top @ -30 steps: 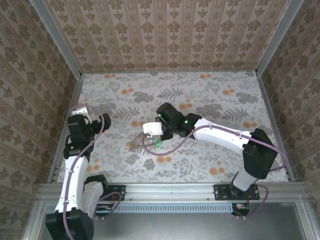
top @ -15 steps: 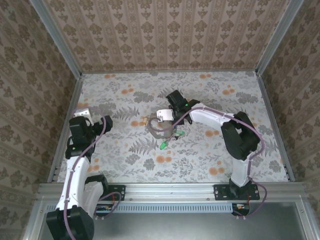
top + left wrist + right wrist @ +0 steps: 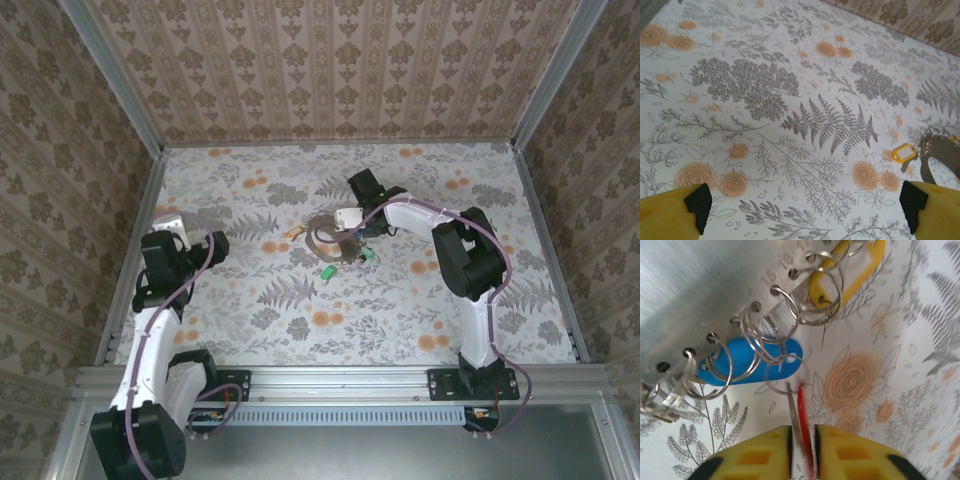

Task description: Put the keys on the keyring

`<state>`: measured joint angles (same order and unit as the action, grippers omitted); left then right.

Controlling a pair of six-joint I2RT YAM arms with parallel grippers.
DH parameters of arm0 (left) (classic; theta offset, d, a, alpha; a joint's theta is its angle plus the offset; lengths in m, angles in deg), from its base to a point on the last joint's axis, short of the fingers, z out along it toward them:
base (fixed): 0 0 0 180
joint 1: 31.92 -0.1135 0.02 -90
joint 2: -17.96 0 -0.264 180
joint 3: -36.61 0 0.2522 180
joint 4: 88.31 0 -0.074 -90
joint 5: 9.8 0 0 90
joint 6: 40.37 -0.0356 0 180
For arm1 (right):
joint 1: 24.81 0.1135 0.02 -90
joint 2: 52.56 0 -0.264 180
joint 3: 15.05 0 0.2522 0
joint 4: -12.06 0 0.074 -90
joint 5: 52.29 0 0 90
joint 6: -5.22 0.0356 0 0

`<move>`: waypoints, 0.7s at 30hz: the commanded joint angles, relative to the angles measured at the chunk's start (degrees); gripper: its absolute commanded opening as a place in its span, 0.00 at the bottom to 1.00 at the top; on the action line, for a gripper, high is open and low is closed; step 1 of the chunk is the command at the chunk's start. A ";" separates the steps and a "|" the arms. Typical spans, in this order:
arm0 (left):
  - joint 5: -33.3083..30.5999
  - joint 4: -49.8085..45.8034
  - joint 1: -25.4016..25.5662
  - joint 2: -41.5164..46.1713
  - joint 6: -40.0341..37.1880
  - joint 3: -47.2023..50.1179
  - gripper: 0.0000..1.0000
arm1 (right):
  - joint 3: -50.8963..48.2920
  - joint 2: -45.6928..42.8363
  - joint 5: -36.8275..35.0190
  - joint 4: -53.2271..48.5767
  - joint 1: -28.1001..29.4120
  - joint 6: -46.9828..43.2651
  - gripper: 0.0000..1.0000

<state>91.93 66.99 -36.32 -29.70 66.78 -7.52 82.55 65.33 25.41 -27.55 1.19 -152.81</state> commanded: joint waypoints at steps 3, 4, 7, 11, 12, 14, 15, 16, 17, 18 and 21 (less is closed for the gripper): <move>-2.37 -2.12 1.72 0.19 -3.44 -0.25 1.00 | 0.21 -2.91 3.51 -4.60 -2.60 6.34 0.32; -2.58 -2.37 1.77 0.40 -4.59 -0.55 1.00 | -0.27 -4.47 4.00 -4.65 -3.07 7.48 0.33; -2.32 -2.35 1.77 0.14 -8.10 -1.94 1.00 | -2.17 -10.49 4.76 -4.07 -4.17 10.08 0.36; 0.76 0.60 2.55 -0.94 -13.85 -3.65 1.00 | -6.93 -23.47 12.80 0.66 -6.78 19.99 0.48; 0.06 1.13 3.08 -1.18 -14.47 -4.17 1.00 | -9.13 -27.79 15.56 3.57 -7.91 24.73 0.98; -1.36 2.42 4.11 -1.68 -16.07 -4.98 1.00 | -14.26 -36.03 19.67 11.54 -10.71 36.53 1.00; -1.56 3.71 4.92 -1.89 -17.66 -5.21 1.00 | -17.94 -40.81 20.97 17.52 -12.68 44.98 1.00; -0.06 5.07 6.37 -2.01 -20.95 -5.37 1.00 | -22.11 -44.81 22.28 24.32 -14.71 52.04 1.00; 0.33 5.94 8.25 -2.20 -24.48 -5.40 1.00 | -26.43 -48.27 21.74 29.85 -15.78 58.25 0.99; -2.32 7.06 11.00 -2.37 -26.92 -5.37 1.00 | -31.30 -51.88 19.62 36.20 -16.51 63.66 1.00; -13.42 13.25 17.47 -3.24 -28.70 -3.03 1.00 | -42.59 -59.69 12.99 44.34 -16.95 69.47 1.00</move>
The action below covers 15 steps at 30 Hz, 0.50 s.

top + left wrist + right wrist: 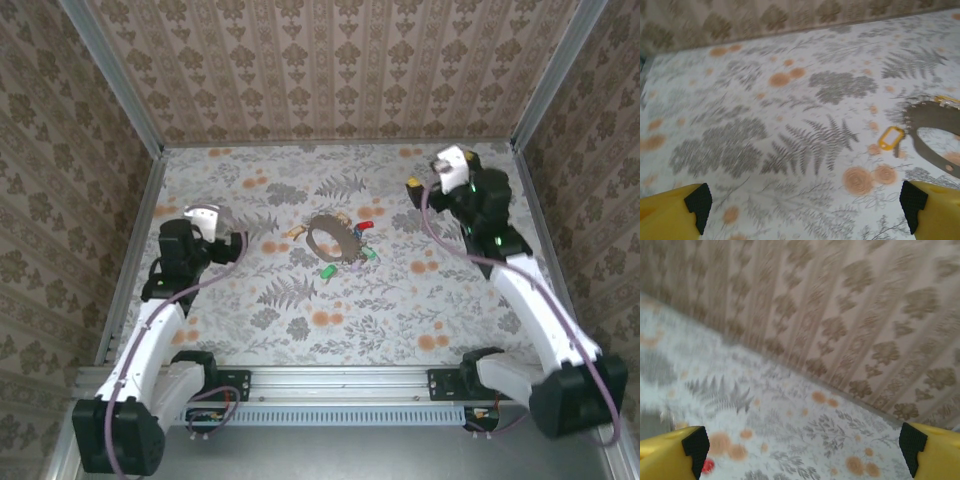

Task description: Put the keys on the keyring

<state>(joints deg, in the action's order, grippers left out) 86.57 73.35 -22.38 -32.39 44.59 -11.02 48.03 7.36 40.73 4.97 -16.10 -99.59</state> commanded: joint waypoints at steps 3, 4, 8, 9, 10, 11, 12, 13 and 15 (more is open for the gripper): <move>-11.74 17.43 4.22 -3.03 -5.22 5.23 1.00 | -17.89 -5.33 -8.48 16.24 0.34 17.54 1.00; -13.17 20.01 3.94 -4.19 -4.77 6.57 1.00 | -21.50 -5.97 -9.30 18.57 0.25 17.18 1.00; -14.10 26.14 0.91 -10.10 -5.17 9.51 1.00 | -31.28 -3.74 -10.58 26.17 -0.39 13.70 1.00; -13.16 27.17 -0.25 -12.05 -5.07 9.83 1.00 | -33.40 -1.32 -9.92 29.88 -0.83 12.20 1.00; -11.69 28.88 -1.55 -13.62 -5.04 10.16 1.00 | -34.96 1.81 -9.38 34.09 -1.22 11.70 1.00; -10.08 31.12 -2.69 -15.61 -4.32 10.75 1.00 | -35.66 5.76 -8.78 37.97 -1.93 12.27 1.00; -8.80 33.29 -3.75 -17.14 -3.31 11.04 1.00 | -35.55 9.18 -7.95 40.40 -2.54 13.03 1.00; -7.88 35.98 -4.68 -19.21 -2.14 11.54 1.00 | -34.79 12.23 -6.82 43.49 -2.73 12.49 1.00; -7.02 40.67 -5.57 -23.28 -1.11 12.22 1.00 | -31.79 15.57 -7.31 42.16 -3.25 11.89 1.00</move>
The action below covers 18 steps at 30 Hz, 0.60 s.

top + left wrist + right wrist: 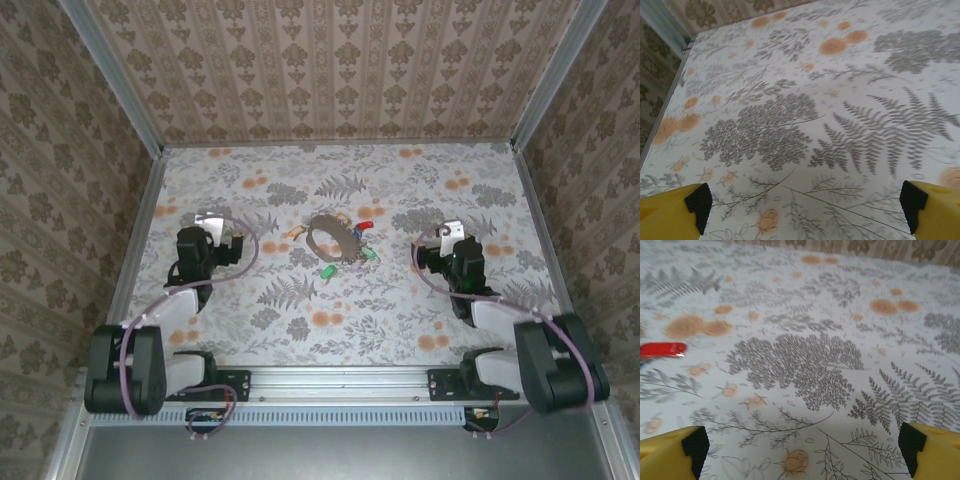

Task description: Put the keys on the keyring

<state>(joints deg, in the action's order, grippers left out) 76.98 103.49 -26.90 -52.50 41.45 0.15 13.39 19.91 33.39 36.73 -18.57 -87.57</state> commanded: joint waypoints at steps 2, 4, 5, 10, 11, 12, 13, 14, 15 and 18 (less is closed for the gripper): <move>4.66 16.94 -0.98 -6.40 1.24 1.91 1.00 | 4.36 6.44 -0.22 11.35 -2.98 2.04 1.00; 5.97 19.40 -1.22 -9.28 0.57 1.32 1.00 | 3.60 11.54 1.08 16.80 -5.10 4.06 1.00; 5.93 20.62 -1.70 -11.10 1.03 1.29 1.00 | 3.27 13.93 1.75 19.39 -5.41 4.10 1.00; 4.27 25.09 -3.85 -17.10 4.12 0.86 1.00 | 6.82 15.58 1.25 15.02 -5.26 4.06 1.00; 3.89 25.40 -4.29 -17.94 4.46 0.20 1.00 | 7.06 15.03 1.43 13.29 -5.26 3.94 1.00; 3.35 22.96 -4.49 -17.67 5.13 -0.81 1.00 | 7.08 15.34 1.79 13.70 -5.19 3.63 1.00; 3.48 21.96 -4.59 -17.61 5.33 -1.10 1.00 | 7.08 15.38 1.86 13.95 -5.19 3.58 1.00; 3.21 23.07 -4.56 -17.90 5.01 -0.95 1.00 | 7.24 15.15 1.72 13.12 -5.19 3.62 1.00; 2.87 21.91 -4.16 -17.64 5.02 -1.18 1.00 | 7.65 15.41 1.47 12.82 -5.21 4.03 1.00; 2.72 22.25 -4.10 -17.53 5.02 -1.01 1.00 | 8.56 15.19 2.04 10.78 -5.35 4.02 1.00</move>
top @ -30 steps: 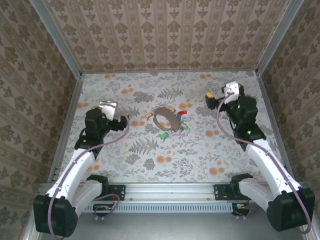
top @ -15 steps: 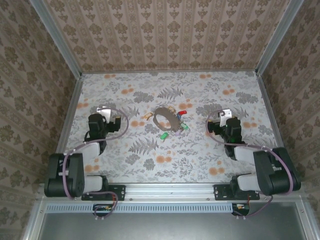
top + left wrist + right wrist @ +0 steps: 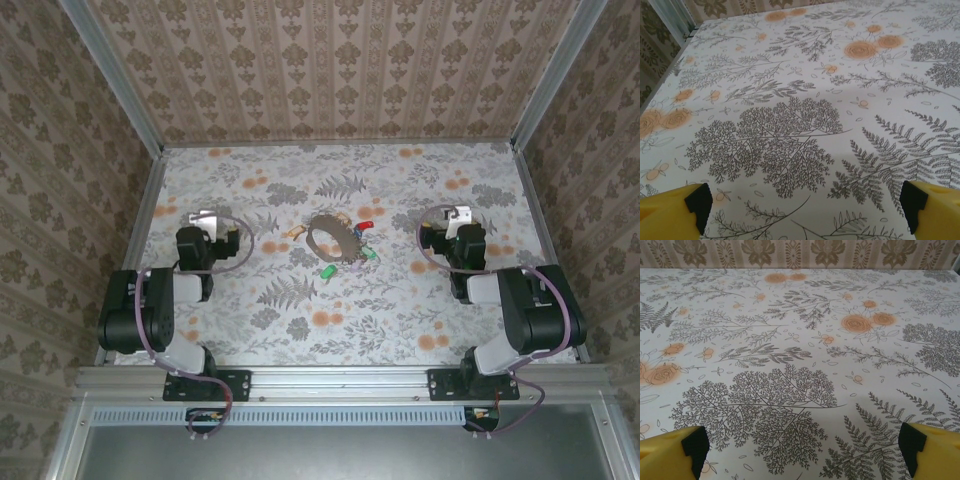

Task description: Put the keys on the keyring

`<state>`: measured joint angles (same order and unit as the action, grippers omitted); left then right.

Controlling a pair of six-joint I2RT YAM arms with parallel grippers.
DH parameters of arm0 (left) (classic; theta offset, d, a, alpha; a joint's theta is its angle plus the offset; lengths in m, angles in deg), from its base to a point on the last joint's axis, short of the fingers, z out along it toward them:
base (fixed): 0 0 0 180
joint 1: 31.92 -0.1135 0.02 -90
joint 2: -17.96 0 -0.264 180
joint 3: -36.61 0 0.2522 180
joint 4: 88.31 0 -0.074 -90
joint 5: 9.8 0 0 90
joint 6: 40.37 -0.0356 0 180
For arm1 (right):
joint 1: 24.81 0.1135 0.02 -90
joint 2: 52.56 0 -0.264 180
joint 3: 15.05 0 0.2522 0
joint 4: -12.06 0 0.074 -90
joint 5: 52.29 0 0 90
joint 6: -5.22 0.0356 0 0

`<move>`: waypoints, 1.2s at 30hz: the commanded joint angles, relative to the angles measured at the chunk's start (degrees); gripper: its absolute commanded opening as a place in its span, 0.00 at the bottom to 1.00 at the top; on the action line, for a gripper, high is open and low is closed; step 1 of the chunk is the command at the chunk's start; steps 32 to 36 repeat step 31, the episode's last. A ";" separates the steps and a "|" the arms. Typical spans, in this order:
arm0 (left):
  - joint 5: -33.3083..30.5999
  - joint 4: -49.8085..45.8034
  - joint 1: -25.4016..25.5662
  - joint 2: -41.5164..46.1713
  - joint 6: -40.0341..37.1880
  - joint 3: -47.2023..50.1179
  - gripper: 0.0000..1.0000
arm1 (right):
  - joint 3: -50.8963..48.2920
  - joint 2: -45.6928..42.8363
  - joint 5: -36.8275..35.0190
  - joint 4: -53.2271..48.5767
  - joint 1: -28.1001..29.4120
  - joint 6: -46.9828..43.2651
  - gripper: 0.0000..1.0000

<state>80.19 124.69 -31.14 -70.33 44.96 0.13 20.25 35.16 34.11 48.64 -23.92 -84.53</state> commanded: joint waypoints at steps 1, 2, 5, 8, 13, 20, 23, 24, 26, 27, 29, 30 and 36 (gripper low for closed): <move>-0.49 1.40 0.18 0.24 1.42 -0.84 1.00 | 1.75 -0.12 1.14 -1.40 -0.01 1.07 1.00; -0.44 1.32 0.18 0.36 1.49 -0.83 1.00 | 1.75 -0.05 1.01 -1.18 0.00 1.15 1.00; -0.84 1.48 0.43 0.37 1.33 -0.75 1.00 | 1.80 -0.16 1.09 -1.39 -0.01 1.15 1.00; -0.82 1.49 0.45 0.40 1.37 -0.66 1.00 | 1.75 -0.12 1.10 -1.27 -0.01 1.15 1.00; -0.79 1.50 0.40 0.41 1.34 -0.65 1.00 | 1.76 -0.18 1.07 -1.30 0.02 1.15 1.00; -0.83 1.52 0.41 0.42 1.38 -0.75 1.00 | 1.92 0.00 1.05 -1.57 -0.01 1.15 1.00; -0.80 1.49 0.41 0.40 1.40 -0.75 1.00 | 2.15 0.04 1.14 -1.83 -0.06 1.15 1.00; -0.78 1.49 0.41 0.44 1.41 -0.75 1.00 | 2.07 0.06 1.15 -1.83 -0.09 1.17 1.00; -0.85 1.49 0.45 0.40 1.40 -0.75 1.00 | 2.13 0.10 1.46 -1.92 -0.20 1.33 1.00; -0.85 1.48 0.45 0.43 1.42 -0.75 1.00 | 2.10 0.06 1.57 -1.88 -0.22 1.33 1.00; -0.86 1.49 0.40 0.35 1.43 -0.70 1.00 | 1.93 -0.09 1.54 -1.62 -0.27 1.33 1.00; -0.83 1.49 0.45 0.40 1.44 -0.74 1.00 | 1.91 -0.18 1.33 -1.49 -0.20 1.29 1.00; -0.83 1.52 0.45 0.40 1.42 -0.75 1.00 | 1.83 -0.18 1.31 -1.48 -0.18 1.27 1.00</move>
